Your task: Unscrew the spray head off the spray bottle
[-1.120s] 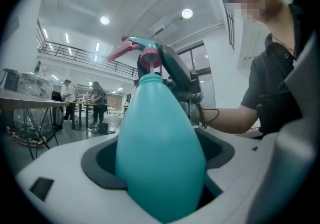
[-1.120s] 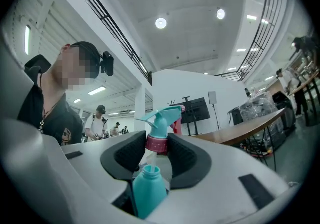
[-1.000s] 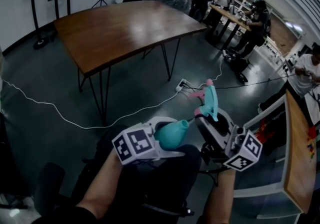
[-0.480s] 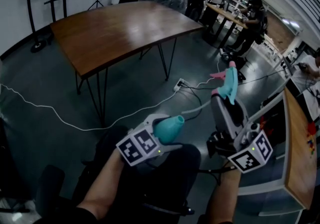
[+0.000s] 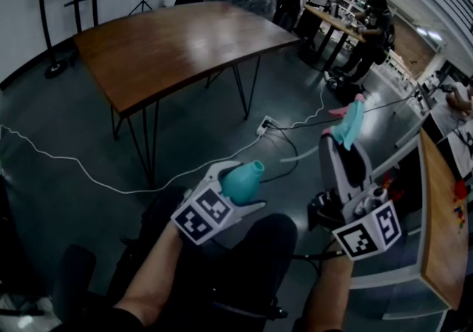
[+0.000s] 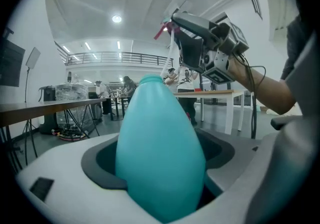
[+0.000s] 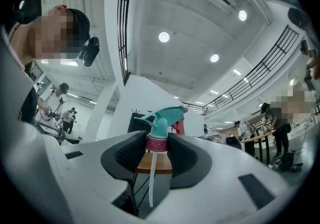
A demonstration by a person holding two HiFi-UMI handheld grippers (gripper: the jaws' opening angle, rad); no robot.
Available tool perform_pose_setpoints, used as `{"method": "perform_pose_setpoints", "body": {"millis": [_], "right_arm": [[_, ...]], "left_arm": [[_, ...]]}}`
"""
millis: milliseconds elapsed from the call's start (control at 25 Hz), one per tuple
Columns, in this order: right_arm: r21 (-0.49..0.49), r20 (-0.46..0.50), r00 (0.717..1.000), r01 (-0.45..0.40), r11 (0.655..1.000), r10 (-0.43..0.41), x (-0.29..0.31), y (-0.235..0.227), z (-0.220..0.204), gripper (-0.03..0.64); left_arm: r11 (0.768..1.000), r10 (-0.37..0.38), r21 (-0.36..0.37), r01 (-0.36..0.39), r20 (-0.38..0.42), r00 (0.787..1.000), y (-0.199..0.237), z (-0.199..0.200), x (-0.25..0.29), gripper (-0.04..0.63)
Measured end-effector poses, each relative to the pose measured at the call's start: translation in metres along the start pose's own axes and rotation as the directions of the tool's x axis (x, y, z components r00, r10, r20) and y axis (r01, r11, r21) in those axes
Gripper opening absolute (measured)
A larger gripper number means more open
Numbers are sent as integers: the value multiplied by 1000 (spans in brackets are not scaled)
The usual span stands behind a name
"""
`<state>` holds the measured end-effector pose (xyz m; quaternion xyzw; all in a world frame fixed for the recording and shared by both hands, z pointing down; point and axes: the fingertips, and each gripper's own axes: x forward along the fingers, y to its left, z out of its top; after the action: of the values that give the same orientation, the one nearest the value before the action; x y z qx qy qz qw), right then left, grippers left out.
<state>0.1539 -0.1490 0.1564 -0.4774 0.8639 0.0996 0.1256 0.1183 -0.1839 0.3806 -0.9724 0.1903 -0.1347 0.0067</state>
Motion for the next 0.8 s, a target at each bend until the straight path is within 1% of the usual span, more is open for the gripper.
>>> {"method": "perform_pose_setpoints", "body": {"millis": [160, 360, 600, 800], "right_arm": [[23, -4, 999, 43, 999, -43, -5, -6, -18, 143], [122, 27, 997, 71, 990, -75, -16, -10, -43, 141], [99, -36, 991, 129, 987, -126, -20, -17, -72, 144], [67, -85, 985, 155, 986, -149, -23, -18, -92, 143]], "left_arm": [[1000, 30, -1, -30, 29, 999, 5, 4, -4, 428], [999, 49, -7, -49, 64, 997, 7, 7, -10, 428], [998, 57, -12, -56, 79, 995, 7, 13, -11, 428], [998, 55, -19, -53, 96, 994, 6, 17, -14, 428]]}}
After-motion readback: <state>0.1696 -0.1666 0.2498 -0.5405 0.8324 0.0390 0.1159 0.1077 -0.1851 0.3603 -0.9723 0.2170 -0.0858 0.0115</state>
